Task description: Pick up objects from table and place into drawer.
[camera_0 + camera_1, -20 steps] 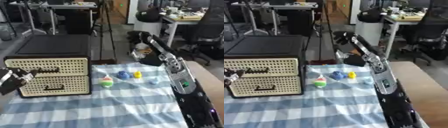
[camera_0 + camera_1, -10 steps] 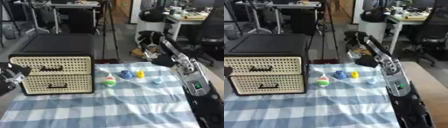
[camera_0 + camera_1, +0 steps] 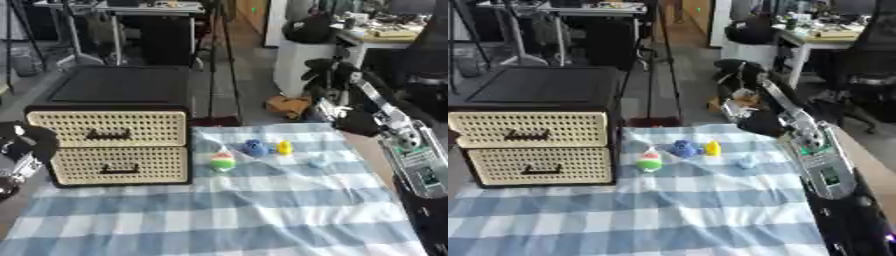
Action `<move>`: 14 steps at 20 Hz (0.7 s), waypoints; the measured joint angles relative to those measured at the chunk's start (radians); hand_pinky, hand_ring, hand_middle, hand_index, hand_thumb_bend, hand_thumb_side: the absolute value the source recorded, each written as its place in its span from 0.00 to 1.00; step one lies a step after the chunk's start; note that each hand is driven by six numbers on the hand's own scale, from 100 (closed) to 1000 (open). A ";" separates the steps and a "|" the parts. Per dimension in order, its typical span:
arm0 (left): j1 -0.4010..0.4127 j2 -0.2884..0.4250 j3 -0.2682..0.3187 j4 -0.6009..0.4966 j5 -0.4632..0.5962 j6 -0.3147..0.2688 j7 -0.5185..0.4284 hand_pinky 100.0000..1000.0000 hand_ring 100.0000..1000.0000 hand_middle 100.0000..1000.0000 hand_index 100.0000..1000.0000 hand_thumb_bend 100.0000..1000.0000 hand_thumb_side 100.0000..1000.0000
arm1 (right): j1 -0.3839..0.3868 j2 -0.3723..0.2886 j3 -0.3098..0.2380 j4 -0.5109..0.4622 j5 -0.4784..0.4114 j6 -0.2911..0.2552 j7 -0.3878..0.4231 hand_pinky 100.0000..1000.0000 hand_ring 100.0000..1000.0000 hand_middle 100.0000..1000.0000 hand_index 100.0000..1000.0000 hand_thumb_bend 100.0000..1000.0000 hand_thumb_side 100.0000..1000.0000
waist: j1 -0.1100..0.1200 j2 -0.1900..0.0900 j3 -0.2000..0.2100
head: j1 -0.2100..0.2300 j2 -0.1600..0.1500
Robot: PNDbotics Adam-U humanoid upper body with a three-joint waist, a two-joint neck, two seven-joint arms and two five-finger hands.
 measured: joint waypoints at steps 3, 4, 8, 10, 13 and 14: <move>0.004 0.000 -0.008 0.000 0.015 -0.023 -0.013 0.52 0.53 0.60 0.74 0.36 1.00 | 0.007 -0.002 -0.001 -0.013 -0.008 0.002 -0.001 0.57 0.61 0.65 0.87 0.00 0.40 | 0.000 -0.003 0.000 | -0.002 0.000; 0.004 0.000 -0.011 0.000 0.020 -0.029 -0.017 0.52 0.53 0.59 0.74 0.36 1.00 | 0.011 -0.002 -0.002 -0.018 -0.009 0.003 -0.002 0.57 0.61 0.65 0.87 0.00 0.40 | 0.000 -0.003 0.000 | -0.002 0.000; 0.010 -0.001 -0.012 0.000 0.033 -0.044 -0.022 0.52 0.53 0.59 0.73 0.36 1.00 | 0.015 -0.002 -0.006 -0.029 -0.012 0.006 -0.001 0.57 0.60 0.64 0.87 0.00 0.40 | 0.000 -0.003 0.000 | -0.002 0.001; 0.010 -0.001 -0.012 0.000 0.037 -0.048 -0.023 0.52 0.52 0.59 0.73 0.36 1.00 | 0.019 -0.002 -0.006 -0.031 -0.013 0.006 -0.001 0.57 0.60 0.64 0.87 0.00 0.40 | 0.000 -0.003 0.000 | -0.002 0.004; 0.014 -0.009 -0.014 0.000 0.042 -0.050 -0.024 0.52 0.52 0.59 0.73 0.36 1.00 | 0.021 -0.002 -0.006 -0.035 -0.014 0.007 0.000 0.56 0.60 0.64 0.87 0.00 0.40 | 0.001 -0.003 0.000 | -0.002 0.005; 0.014 -0.009 -0.016 0.000 0.044 -0.051 -0.025 0.52 0.52 0.59 0.73 0.36 1.00 | 0.021 -0.002 -0.006 -0.035 -0.015 0.008 0.001 0.56 0.60 0.64 0.87 0.00 0.40 | 0.001 -0.003 0.000 | -0.002 0.005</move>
